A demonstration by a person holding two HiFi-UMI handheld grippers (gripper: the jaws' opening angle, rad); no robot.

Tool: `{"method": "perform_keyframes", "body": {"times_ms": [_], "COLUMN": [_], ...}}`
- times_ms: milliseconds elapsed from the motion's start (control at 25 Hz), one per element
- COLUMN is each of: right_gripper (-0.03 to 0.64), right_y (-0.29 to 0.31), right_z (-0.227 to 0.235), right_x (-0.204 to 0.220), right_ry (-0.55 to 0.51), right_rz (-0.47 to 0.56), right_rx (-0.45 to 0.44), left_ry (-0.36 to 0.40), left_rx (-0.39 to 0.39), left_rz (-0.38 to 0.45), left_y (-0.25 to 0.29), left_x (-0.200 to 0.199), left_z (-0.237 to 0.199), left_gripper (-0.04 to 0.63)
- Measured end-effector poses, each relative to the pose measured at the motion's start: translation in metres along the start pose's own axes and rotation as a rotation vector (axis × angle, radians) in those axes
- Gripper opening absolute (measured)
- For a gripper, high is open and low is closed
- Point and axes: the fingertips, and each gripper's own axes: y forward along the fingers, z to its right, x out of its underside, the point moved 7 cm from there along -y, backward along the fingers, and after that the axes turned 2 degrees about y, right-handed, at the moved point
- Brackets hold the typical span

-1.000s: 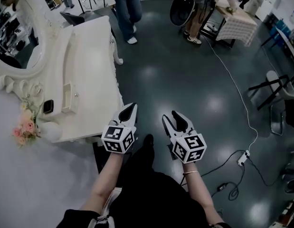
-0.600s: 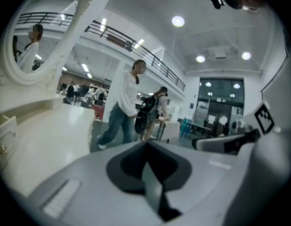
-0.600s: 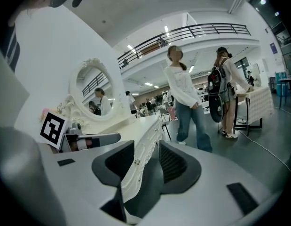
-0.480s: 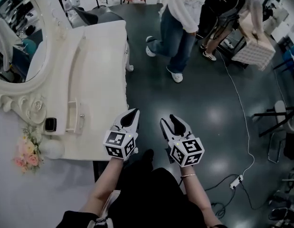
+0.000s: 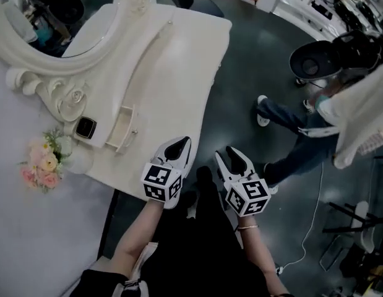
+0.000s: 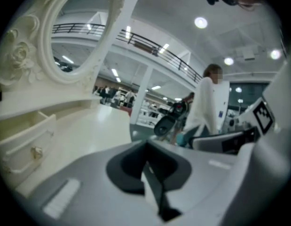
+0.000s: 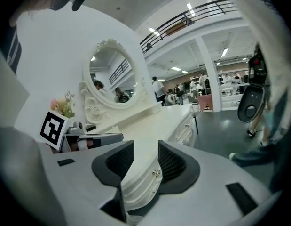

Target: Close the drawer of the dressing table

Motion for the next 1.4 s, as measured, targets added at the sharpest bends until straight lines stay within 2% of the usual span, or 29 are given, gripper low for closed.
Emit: {"method": "perform_keyframes", "body": {"times_ms": [80,280,520,640,840,1000,1200,1400], "right_gripper": [0.143,0.143,0.143,0.143,0.143,0.143,0.146,0.153], "right_y": [0.026,0.094,0.143,0.159,0.180,0.196,0.211,0.221], "right_z": [-0.006,-0.038,-0.071,-0.086,-0.111,-0.133,-0.156,-0.168], "right_x": [-0.007,-0.018,-0.018,-0.014,-0.007,-0.002,0.006,0.016], "right_ry": [-0.028,-0.126,-0.235,-0.283,-0.367,-0.429,-0.489,-0.558], "right_rz": [-0.018,-0.094,-0.191,-0.238,-0.291,-0.312,-0.324,-0.331], "right_rx": [-0.089,-0.382,-0.620,-0.711,-0.808,-0.853,-0.862,-0.822], "left_ry": [-0.012,-0.067,-0.135,-0.171,-0.217,-0.242,-0.278,-0.311], "left_rx": [-0.076,-0.331,-0.581,-0.701,-0.850,-0.939,-1.029,-1.072], "left_rz": [0.016,0.057,0.087,0.098,0.107,0.113,0.142,0.175], "left_y": [-0.009,-0.042,-0.072,-0.087,-0.111,-0.128,-0.145,-0.156], "left_x": [-0.001,0.003,0.012,0.017,0.026,0.033,0.044,0.054], "left_z": [-0.014,-0.048,-0.066,-0.066,-0.058,-0.050,-0.042,-0.037], "left_gripper": [0.003,0.003,0.005,0.005,0.005,0.005,0.005,0.005]}}
